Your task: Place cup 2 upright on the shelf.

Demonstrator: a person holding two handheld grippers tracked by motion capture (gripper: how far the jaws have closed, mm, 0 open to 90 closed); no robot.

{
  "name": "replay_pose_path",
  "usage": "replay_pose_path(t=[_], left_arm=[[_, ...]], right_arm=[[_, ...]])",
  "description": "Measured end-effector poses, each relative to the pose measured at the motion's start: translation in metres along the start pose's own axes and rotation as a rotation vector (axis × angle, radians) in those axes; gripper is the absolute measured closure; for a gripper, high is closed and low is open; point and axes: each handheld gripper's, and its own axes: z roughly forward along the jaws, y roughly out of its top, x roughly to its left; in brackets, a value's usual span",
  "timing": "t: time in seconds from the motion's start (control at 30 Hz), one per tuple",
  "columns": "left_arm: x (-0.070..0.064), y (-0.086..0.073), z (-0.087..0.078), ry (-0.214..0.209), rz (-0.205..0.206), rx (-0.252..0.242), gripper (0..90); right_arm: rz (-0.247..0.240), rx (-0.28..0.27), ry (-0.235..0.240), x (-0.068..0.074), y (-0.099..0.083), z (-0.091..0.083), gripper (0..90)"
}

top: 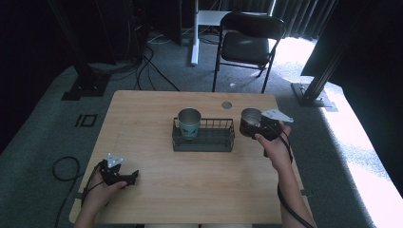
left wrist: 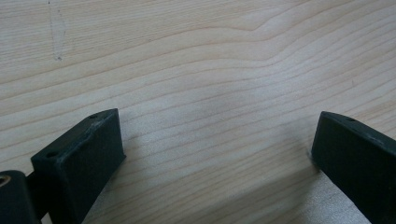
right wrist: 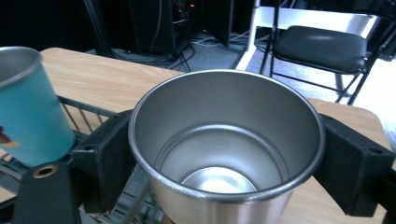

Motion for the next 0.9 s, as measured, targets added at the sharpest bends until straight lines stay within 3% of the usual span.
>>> replay_pose_path(t=[0.43, 0.9], left_arm=[[0.000, 0.000, 0.000, -0.001, -0.004, -0.001, 2.9], [0.000, 0.000, 0.000, -0.001, -0.004, -0.002, 2.9]], right_arm=[[-0.040, -0.025, 0.064, 0.028, 0.022, 0.003, 14.0], [-0.063, -0.031, 0.131, 0.059, 0.031, 0.017, 14.0]])
